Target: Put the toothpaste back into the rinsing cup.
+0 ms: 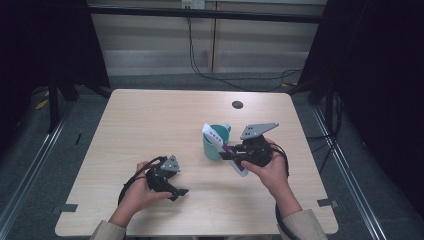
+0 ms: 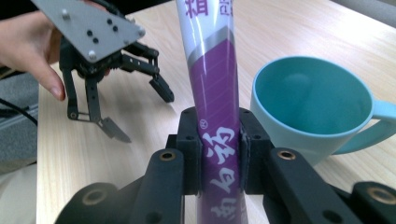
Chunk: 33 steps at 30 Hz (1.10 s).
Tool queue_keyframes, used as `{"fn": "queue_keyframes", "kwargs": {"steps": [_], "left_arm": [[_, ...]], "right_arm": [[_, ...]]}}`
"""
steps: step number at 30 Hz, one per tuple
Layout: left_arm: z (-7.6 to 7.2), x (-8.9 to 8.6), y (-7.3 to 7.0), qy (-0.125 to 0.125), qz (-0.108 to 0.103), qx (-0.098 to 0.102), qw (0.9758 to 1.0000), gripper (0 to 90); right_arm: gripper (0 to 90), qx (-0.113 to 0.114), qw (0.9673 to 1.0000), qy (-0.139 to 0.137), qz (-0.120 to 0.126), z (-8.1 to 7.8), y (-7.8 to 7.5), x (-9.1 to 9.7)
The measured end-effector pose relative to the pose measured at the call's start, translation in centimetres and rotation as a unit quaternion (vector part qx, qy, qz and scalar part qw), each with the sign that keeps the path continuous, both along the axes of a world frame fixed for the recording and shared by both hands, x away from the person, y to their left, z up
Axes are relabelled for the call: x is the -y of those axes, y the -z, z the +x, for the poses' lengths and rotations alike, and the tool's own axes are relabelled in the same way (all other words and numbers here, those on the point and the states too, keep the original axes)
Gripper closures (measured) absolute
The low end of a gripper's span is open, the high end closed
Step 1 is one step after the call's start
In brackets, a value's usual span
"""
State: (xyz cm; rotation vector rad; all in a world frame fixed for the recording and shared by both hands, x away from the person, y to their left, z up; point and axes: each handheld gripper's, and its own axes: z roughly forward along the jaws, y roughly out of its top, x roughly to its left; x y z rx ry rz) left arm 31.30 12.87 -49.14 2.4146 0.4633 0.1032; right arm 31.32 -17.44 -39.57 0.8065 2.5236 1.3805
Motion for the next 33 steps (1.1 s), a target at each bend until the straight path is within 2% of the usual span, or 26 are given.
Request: {"fn": "queue_keyframes", "kwargs": {"steps": [2,4,12,15,20,22,28,33], "left_arm": [[0.0,0.0,0.0,-0.005,-0.007,0.004,1.0000,16.7],[0.0,0.0,0.1,-0.010,-0.005,0.004,0.9999,16.7],[0.1,0.0,0.6,-0.001,0.004,0.010,0.9999,16.7],[0.1,0.0,0.7,-0.004,-0.004,0.011,0.9999,16.1],[0.0,-0.2,0.9,-0.002,-0.009,0.015,0.9999,15.4],[-0.1,-0.3,1.0,-0.005,-0.021,0.015,0.9996,15.1],[-0.2,-0.5,1.3,-0.010,-0.035,0.018,0.9992,14.9],[-0.3,-0.7,1.5,-0.009,-0.049,0.024,0.9985,14.8]], "right_arm": [[74.3,0.000,1.0000,0.006,0.007,0.1,-0.1,0.1],[74.3,0.005,0.9998,0.012,0.015,0.2,-0.2,0.1],[74.3,0.015,0.9987,0.026,0.041,0.4,-0.7,0.3],[74.4,0.020,0.9985,0.032,0.040,0.5,-0.9,0.3],[74.4,0.028,0.9970,0.043,0.057,0.8,-1.0,0.4],[74.4,0.033,0.9963,0.048,0.063,0.9,-1.0,0.5],[74.5,0.042,0.9941,0.057,0.082,1.3,-1.3,0.5],[74.5,0.048,0.9938,0.057,0.082,1.6,-1.8,0.1]]}}
